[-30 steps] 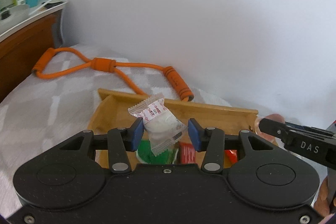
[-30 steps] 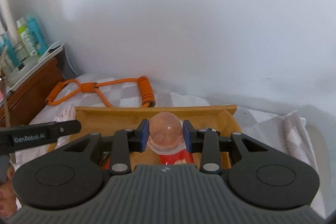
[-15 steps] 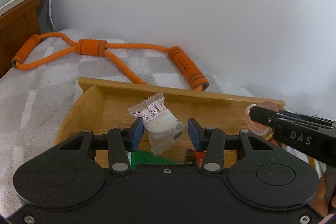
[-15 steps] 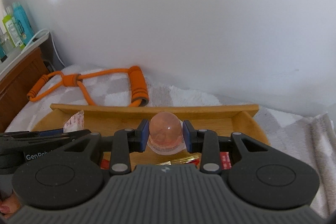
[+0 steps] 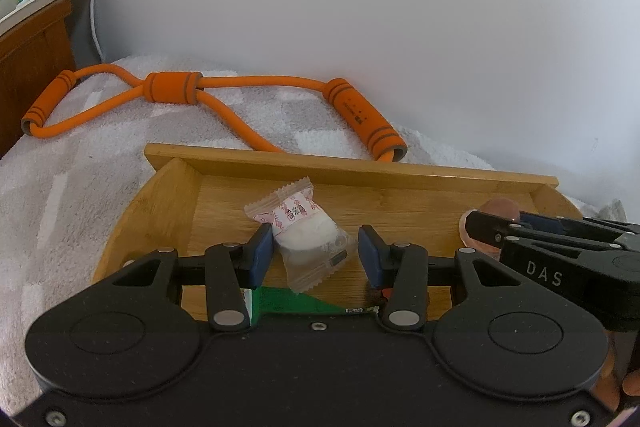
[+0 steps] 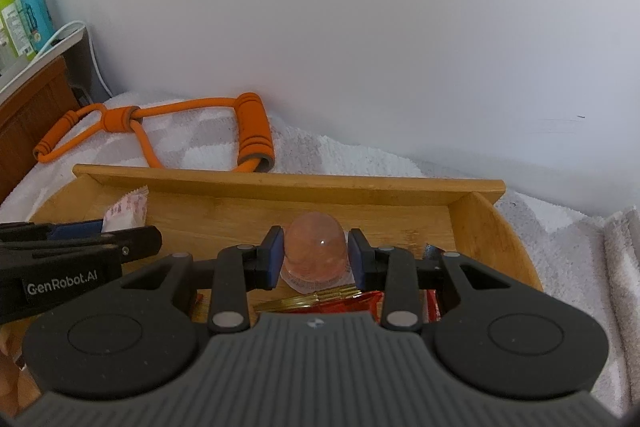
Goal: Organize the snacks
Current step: 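Carry both snacks onto the bamboo tray and open both tools to release them, then withdraw both open tools from the tray toward the remaining snacks, then grasp the yellow-green wafer packet with the left tool while the right tool grasps the red Biscoff packet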
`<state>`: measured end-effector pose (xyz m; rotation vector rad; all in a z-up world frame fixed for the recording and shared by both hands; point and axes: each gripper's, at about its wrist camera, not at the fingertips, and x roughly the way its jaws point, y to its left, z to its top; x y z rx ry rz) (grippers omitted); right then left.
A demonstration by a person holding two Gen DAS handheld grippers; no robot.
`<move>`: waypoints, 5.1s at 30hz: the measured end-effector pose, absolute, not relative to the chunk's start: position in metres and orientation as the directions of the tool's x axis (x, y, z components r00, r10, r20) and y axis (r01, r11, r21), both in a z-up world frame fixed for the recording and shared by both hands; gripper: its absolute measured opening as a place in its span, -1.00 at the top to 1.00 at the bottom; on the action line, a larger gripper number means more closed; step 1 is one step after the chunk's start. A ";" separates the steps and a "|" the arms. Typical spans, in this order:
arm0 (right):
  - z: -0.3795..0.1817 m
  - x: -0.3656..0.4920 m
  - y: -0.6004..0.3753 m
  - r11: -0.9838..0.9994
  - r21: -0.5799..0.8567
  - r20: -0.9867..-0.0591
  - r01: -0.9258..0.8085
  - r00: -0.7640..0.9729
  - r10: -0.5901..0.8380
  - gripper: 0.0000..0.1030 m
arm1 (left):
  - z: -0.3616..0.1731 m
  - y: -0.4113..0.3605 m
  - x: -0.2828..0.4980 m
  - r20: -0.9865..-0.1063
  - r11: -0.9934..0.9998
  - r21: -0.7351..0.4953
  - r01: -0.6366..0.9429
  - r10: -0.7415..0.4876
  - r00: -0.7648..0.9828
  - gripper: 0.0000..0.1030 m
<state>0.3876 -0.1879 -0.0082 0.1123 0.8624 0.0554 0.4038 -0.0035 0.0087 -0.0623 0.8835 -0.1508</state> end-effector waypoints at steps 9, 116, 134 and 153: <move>-0.009 0.390 -0.186 0.994 0.103 -0.767 -0.023 0.634 0.094 0.24 | 0.006 -0.014 0.399 -0.759 0.986 -0.025 0.165 -0.126 0.639 0.15; -0.031 0.115 -0.194 0.982 0.038 -0.624 -0.187 0.763 0.169 -1.00 | -0.014 -0.011 0.134 -0.650 0.985 0.016 0.170 -0.119 0.751 -0.89; -0.031 0.116 -0.194 0.982 0.037 -0.626 -0.187 0.762 0.169 -1.00 | -0.007 0.002 0.130 -0.642 0.988 0.019 0.155 -0.107 0.759 -0.32; -0.031 0.118 -0.191 0.983 0.020 -0.638 -0.184 0.755 0.154 -1.00 | 0.010 0.009 0.107 -0.633 0.986 -0.011 0.165 -0.135 0.763 -0.08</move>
